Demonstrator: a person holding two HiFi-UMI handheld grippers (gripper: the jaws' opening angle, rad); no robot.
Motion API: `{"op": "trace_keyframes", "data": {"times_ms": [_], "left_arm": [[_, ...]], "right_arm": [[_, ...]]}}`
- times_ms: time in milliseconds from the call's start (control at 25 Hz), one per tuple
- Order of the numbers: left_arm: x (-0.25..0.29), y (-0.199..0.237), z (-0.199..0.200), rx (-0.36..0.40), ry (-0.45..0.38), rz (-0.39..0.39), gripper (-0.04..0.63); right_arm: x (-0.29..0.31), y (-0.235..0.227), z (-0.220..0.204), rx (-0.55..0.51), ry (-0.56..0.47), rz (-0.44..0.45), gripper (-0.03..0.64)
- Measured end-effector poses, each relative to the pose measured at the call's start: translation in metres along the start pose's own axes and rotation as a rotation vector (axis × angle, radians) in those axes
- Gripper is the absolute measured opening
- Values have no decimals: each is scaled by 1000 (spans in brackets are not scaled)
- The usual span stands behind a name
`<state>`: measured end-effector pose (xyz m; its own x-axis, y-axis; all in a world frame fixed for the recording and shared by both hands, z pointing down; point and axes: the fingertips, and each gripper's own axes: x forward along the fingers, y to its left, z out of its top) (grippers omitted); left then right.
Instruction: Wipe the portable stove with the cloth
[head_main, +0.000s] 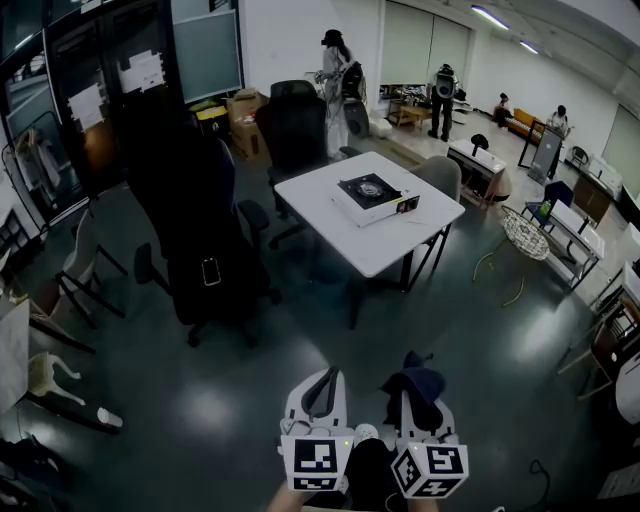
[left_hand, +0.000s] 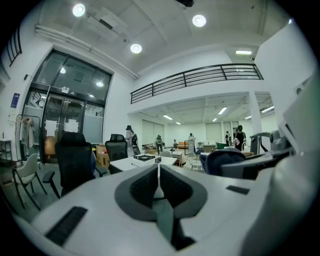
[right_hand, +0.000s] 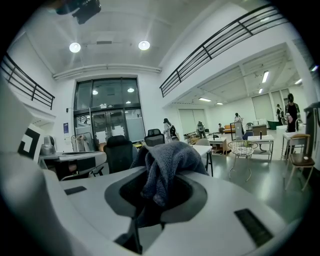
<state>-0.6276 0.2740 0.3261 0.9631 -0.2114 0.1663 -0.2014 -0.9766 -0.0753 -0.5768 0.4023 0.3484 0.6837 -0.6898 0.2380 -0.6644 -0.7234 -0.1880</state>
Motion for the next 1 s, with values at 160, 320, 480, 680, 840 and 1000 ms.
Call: {"op": "trace_keyframes", "data": {"times_ms": [160,320,480,680,840,1000], "left_arm": [[24,4,0,-2,8,5,21],[55,8,7,-5,4,19,21],[93,13,14,-3,0,37,21],[144,17,27,-2,-4,63,23],[186,16,40,1,-12,80,21],[222,15,49,-2,-14,97,21]], "right_arm": [[24,-7,4,0,6,12,83],[57,-20,15,1,8,27,81],[96,-35,30,-7,6,47,81],[141,-60,53,-12,-4,72,81],[176,-83,71,-15,-7,88,81],[209,-103,85,-19,-6,110,81]]}}
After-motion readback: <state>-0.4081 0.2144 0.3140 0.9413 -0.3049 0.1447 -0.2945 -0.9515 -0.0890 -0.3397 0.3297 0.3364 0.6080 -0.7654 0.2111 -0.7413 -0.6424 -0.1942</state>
